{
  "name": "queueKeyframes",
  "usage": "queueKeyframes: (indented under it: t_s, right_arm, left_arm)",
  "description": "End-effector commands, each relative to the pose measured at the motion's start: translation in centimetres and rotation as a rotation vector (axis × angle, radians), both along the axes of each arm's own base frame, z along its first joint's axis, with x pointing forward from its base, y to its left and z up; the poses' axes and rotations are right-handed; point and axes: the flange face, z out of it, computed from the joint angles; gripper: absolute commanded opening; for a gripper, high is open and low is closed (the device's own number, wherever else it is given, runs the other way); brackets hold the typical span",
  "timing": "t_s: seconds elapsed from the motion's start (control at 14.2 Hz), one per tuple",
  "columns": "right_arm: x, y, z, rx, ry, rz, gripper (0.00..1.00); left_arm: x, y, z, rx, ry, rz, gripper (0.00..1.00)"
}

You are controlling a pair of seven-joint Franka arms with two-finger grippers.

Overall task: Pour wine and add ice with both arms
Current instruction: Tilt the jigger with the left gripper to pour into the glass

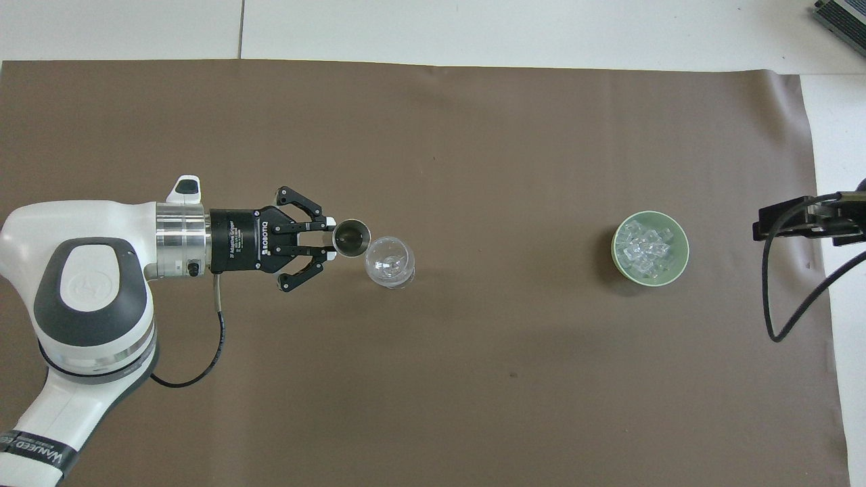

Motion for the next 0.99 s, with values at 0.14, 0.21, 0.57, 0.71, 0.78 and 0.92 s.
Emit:
queueKeyframes:
  t_s: [0.14,0.21,0.57,0.71,0.78,0.92]
  right_arm:
    - [-0.4,-0.3,0.1,0.028,-0.011,0.006,1.00]
    - [-0.4,-0.3,0.1,0.028,-0.011,0.006,1.00]
    - [-0.4,-0.3,0.1,0.028,-0.011,0.006,1.00]
    - [-0.4,-0.3,0.1,0.028,-0.011,0.006,1.00]
    - [-0.4,-0.3,0.1,0.028,-0.011,0.006,1.00]
    - [-0.4,-0.3,0.1,0.028,-0.011,0.006,1.00]
  left_arm:
    - [-1.4,-1.4,1.4,0.096,-0.077,0.010,0.00]
    - [-1.5,-1.9,1.5,0.104,-0.086,0.009,0.00]
    - [-1.9,-3.9,1.9,0.189,-0.141,0.025,0.00]
    - [-1.7,-3.8,2.3,0.220,-0.170,0.014,0.00]
    - [-1.7,-3.8,2.6,0.244,-0.188,0.000,0.00]
    - [-1.7,-3.6,2.9,0.266,-0.210,-0.009,0.00]
